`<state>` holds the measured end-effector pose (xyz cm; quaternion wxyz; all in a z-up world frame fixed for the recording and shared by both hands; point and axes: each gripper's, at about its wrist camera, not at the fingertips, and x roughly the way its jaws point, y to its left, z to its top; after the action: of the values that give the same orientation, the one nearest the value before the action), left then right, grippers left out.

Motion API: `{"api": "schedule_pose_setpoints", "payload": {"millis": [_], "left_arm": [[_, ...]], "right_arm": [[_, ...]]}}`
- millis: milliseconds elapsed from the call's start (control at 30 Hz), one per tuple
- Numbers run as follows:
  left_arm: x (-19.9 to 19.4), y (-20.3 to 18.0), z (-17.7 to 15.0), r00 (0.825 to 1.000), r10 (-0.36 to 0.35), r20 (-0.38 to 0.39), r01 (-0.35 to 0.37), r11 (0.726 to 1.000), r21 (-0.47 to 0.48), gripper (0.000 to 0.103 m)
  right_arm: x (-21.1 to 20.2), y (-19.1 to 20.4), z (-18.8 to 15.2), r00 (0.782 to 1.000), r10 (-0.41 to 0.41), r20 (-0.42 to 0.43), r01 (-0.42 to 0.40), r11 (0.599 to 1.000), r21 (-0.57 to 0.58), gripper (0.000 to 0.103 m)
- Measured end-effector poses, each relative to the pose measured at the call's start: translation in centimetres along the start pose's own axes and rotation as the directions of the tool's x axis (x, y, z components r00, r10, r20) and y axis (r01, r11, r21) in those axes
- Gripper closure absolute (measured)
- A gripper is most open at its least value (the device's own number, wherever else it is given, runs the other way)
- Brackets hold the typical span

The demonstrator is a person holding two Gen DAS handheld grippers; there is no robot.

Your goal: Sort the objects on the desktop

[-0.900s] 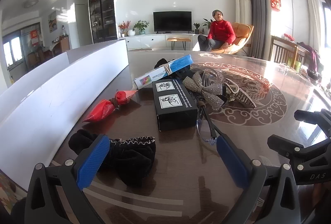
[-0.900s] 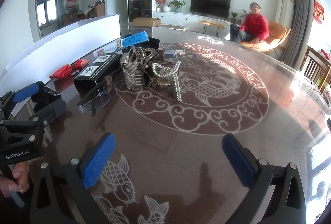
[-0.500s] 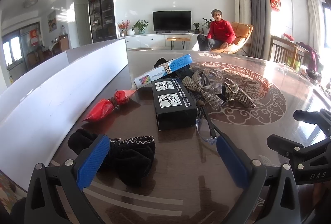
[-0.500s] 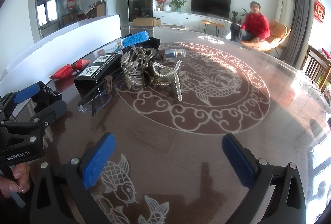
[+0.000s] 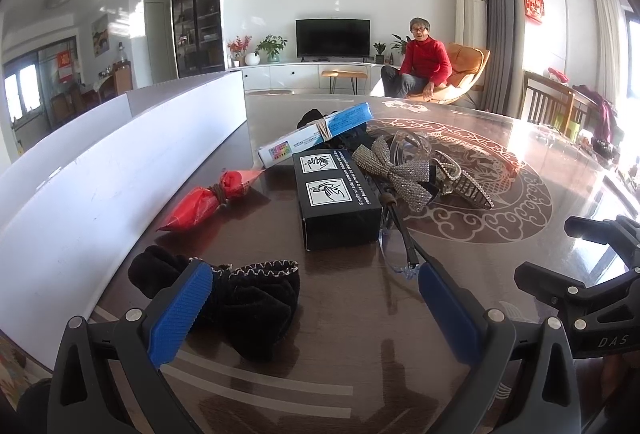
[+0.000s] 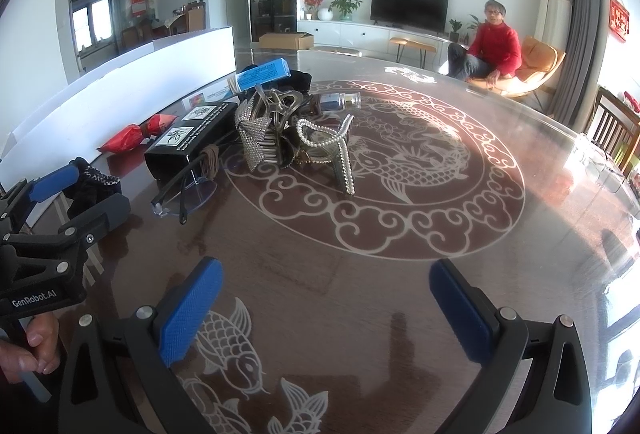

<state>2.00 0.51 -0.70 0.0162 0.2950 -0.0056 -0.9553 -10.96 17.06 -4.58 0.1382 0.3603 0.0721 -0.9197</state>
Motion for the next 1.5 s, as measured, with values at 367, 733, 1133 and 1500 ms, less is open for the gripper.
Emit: {"api": "schedule_pose_setpoints", "payload": {"millis": [367, 733, 1133, 1500], "left_arm": [[0.0, 0.02, 0.01, 1.0, -0.001, -0.001, 0.001, 1.0, -0.001, 0.0], [0.01, -0.07, -0.04, 1.0, -0.001, -0.002, 0.001, 1.0, 0.006, 0.0], [-0.06, -0.19, -0.13, 1.0, -0.001, -0.002, 0.001, 1.0, 0.012, 0.0], [-0.44, 0.3, -0.14, 0.998, 0.005, -0.059, -0.003, 0.999, 0.039, 0.0]], "right_arm": [[0.06, 0.01, -0.02, 1.0, 0.003, -0.003, -0.003, 1.0, -0.003, 0.0], [0.06, 0.01, -0.02, 1.0, 0.003, -0.003, -0.003, 1.0, -0.004, 0.0], [0.17, 0.07, -0.08, 1.0, 0.003, -0.01, -0.003, 1.0, -0.006, 0.0], [0.57, 0.32, 0.03, 0.999, -0.012, -0.034, 0.011, 1.0, -0.029, 0.0]]}}
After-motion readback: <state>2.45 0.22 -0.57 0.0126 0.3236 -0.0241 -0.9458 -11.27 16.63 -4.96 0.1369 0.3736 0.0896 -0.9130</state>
